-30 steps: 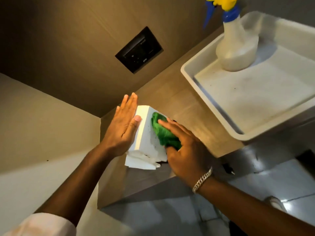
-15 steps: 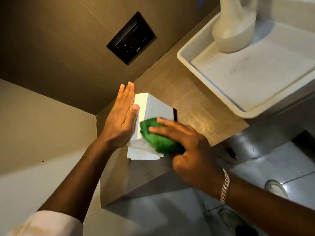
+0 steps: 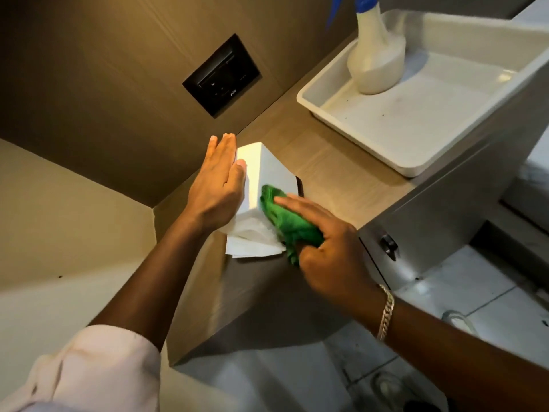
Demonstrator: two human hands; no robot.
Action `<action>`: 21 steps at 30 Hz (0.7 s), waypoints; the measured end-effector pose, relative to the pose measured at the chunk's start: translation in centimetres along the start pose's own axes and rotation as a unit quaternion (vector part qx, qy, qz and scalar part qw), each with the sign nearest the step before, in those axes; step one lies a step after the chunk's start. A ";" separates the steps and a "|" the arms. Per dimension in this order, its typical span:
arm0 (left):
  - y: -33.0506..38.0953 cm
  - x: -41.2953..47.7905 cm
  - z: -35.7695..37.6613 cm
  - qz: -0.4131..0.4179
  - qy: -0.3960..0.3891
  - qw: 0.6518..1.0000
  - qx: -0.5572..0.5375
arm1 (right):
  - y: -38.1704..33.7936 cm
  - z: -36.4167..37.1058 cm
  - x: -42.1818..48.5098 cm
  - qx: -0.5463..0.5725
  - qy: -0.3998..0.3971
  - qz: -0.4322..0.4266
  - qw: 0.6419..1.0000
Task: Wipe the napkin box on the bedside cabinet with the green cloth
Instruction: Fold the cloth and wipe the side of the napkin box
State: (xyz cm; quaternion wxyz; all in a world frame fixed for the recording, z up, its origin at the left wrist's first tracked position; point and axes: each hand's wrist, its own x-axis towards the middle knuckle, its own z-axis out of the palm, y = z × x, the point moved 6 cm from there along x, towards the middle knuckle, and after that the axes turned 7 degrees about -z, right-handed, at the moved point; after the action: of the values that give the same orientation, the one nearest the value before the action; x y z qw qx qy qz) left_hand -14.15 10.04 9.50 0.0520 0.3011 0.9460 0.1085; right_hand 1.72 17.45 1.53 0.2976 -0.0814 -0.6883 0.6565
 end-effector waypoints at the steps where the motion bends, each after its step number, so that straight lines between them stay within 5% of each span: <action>1: 0.1 -0.4 -0.1 0.001 0.005 1.000 -0.011 | -0.7 0.3 -1.4 -0.005 -0.008 -0.009 1.000; 5: 0.5 -1.2 -0.7 0.028 -0.034 0.998 -0.046 | -1.9 -0.7 -4.3 0.065 -0.027 -0.003 0.997; 8: 0.7 -1.3 -2.3 0.038 -0.163 0.983 -0.071 | -1.3 -3.6 -5.0 0.138 0.010 0.057 0.989; 12: 0.8 -1.5 -2.6 0.034 -0.306 0.950 0.056 | 0.8 -6.8 -4.5 0.212 0.063 0.143 0.965; 17: 1.7 0.5 -2.5 0.005 -0.217 0.972 0.091 | 1.9 -8.2 -2.8 0.313 0.040 0.214 0.925; 21: 2.1 1.6 -2.5 -0.110 -0.106 0.979 0.136 | 2.0 -9.0 -0.9 0.351 0.005 0.219 0.910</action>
State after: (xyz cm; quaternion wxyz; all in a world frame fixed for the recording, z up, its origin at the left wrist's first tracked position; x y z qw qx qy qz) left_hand -14.71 12.22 12.39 0.1226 0.2090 0.9684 -0.0597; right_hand 6.49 24.95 -1.03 0.1591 -0.1242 -0.3766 0.9041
